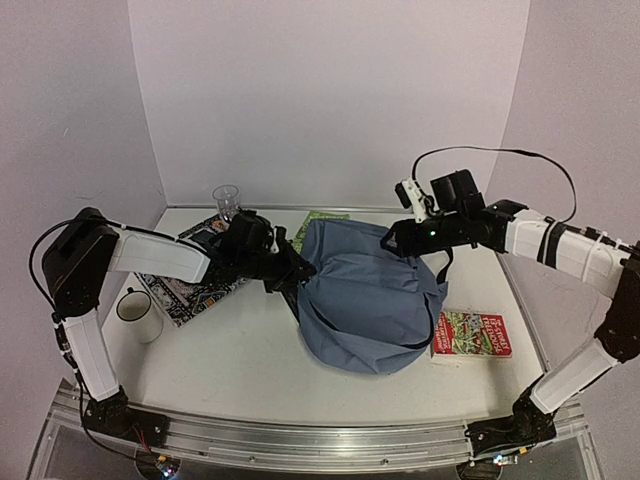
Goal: Pack the student bag
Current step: Pick up the largest pocket of the bag from the student bag.
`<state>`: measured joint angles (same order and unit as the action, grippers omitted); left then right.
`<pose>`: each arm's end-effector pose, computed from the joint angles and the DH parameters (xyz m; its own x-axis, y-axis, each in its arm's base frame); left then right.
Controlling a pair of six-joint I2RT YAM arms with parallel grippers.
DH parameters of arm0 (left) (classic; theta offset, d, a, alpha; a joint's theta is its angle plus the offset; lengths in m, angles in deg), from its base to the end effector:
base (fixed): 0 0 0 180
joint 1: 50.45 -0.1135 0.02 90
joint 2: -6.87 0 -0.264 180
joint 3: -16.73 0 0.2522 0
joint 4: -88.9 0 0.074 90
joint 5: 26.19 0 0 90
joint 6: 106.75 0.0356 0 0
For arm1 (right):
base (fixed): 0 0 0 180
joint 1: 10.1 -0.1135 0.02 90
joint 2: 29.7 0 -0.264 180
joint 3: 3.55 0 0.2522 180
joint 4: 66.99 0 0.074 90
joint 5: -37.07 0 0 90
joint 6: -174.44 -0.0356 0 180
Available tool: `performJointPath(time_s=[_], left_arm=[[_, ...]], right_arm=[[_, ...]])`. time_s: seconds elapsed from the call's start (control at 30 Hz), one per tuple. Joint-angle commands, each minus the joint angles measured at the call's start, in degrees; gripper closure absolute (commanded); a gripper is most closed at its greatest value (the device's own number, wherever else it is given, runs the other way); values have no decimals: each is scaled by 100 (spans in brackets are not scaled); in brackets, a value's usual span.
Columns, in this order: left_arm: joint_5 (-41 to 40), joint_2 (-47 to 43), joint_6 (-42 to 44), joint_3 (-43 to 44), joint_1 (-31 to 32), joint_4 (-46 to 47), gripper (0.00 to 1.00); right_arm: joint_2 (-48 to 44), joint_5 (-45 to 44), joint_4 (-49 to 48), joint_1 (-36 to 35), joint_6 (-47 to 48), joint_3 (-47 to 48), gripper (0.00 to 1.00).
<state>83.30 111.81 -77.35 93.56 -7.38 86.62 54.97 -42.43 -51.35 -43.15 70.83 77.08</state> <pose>0.2865 -0.2841 0.1953 -0.9254 -0.2592 -0.2764 0.0973 0.5426 -0.8344 0.2896 0.1961 0.3219 -0.4344 -0.0066 -0.9007 -0.5945 0.7533 0.2812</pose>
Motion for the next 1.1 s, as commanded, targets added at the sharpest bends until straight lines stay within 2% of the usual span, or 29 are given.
performJointPath(time_s=[0.0,0.23,0.53,0.63,0.7,0.87,0.97,1.07], left_arm=[[76,144,-268,193,17,603,90],[163,287,-887,216,17,940,96],[235,425,-1612,335,15,1484,97],[241,487,-1824,336,14,1701,96],[303,564,-1889,393,8,1797,91],[335,442,-1735,216,-78,1814,68],[337,222,-1631,-124,-231,1814,61],[494,119,-1530,-393,-379,1813,58]], right_arm=[[-47,402,-529,-517,-766,-346,53],[537,780,-1510,-867,-1506,-414,53],[1482,730,-1972,-1281,-1717,-44,52],[1728,853,-2056,-1322,-1709,184,49],[1853,869,-2082,-1343,-1676,308,46],[1736,397,-2037,-1339,-1590,277,42],[1622,188,-1880,-1319,-1479,299,41],[1637,30,-1712,-1276,-1428,391,42]])
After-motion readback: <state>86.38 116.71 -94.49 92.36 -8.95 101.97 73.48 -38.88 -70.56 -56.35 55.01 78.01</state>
